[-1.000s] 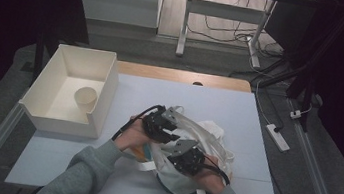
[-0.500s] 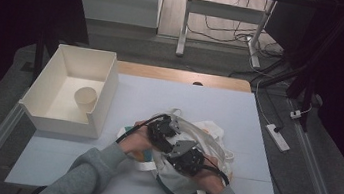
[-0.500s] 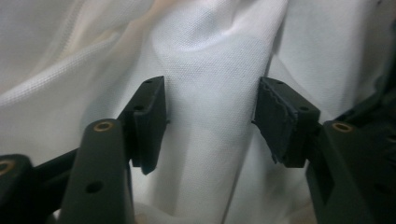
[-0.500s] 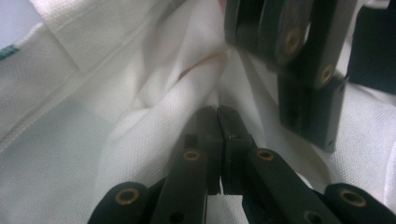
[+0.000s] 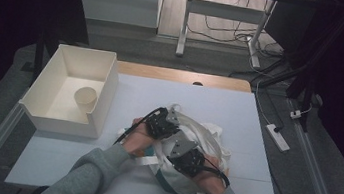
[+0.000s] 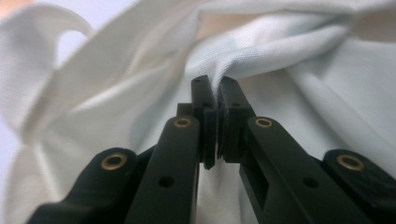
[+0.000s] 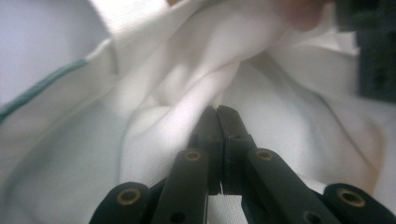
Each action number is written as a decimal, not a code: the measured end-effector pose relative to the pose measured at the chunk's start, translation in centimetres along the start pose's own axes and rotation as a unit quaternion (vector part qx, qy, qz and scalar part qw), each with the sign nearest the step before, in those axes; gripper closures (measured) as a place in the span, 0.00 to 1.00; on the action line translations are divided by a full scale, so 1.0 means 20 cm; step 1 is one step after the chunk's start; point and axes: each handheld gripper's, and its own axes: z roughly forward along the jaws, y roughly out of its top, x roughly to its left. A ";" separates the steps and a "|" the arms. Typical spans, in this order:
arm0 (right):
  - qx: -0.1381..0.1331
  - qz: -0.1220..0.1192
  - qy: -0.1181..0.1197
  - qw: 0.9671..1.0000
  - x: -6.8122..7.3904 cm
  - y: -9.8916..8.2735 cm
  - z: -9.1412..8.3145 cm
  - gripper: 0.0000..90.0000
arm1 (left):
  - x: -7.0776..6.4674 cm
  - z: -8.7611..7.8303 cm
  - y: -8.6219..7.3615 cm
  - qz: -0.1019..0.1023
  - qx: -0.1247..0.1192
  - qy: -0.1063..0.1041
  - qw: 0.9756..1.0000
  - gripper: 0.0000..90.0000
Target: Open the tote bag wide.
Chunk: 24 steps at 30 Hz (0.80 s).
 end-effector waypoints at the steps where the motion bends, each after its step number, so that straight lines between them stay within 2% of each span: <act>1: 0.001 0.001 0.004 1.000 0.00 0.00 0.00 0.99 | 0.01 0.00 0.00 -0.005 -0.001 0.000 1.000 0.96; 6: 0.010 0.008 0.027 1.000 0.01 0.00 0.01 1.00 | 0.07 -0.01 -0.02 -0.026 -0.009 -0.001 1.000 0.96; 8: 0.010 0.005 0.027 1.000 0.01 0.00 0.01 0.99 | 0.08 -0.01 -0.03 -0.033 -0.011 0.005 0.999 0.96; 9: 0.010 0.001 0.028 1.000 0.02 0.00 0.01 1.00 | 0.08 0.00 -0.03 -0.033 -0.012 0.011 0.999 0.96; 12: 0.009 -0.015 0.025 1.000 0.03 0.00 0.01 1.00 | 0.09 0.00 -0.03 -0.034 -0.009 0.007 0.999 0.96; 16: 0.003 -0.013 0.032 0.999 0.01 0.00 0.01 0.98 | 0.08 0.00 -0.04 -0.032 -0.008 0.001 0.999 0.96; 18: -0.007 -0.011 0.028 1.000 0.01 -0.01 0.00 0.94 | 0.08 0.00 -0.04 -0.033 -0.008 -0.002 0.999 0.96; 20: -0.023 -0.008 0.004 1.000 0.00 0.00 -0.04 0.86 | 0.08 0.00 -0.04 -0.035 -0.008 -0.006 0.999 0.96; 22: -0.060 0.006 -0.015 0.998 -0.02 0.01 -0.10 0.86 | 0.09 0.01 -0.04 -0.038 -0.007 -0.012 0.999 0.96; 24: -0.098 0.025 -0.017 0.995 -0.03 0.03 -0.17 0.90 | 0.09 0.01 -0.04 -0.038 -0.007 -0.014 0.999 0.96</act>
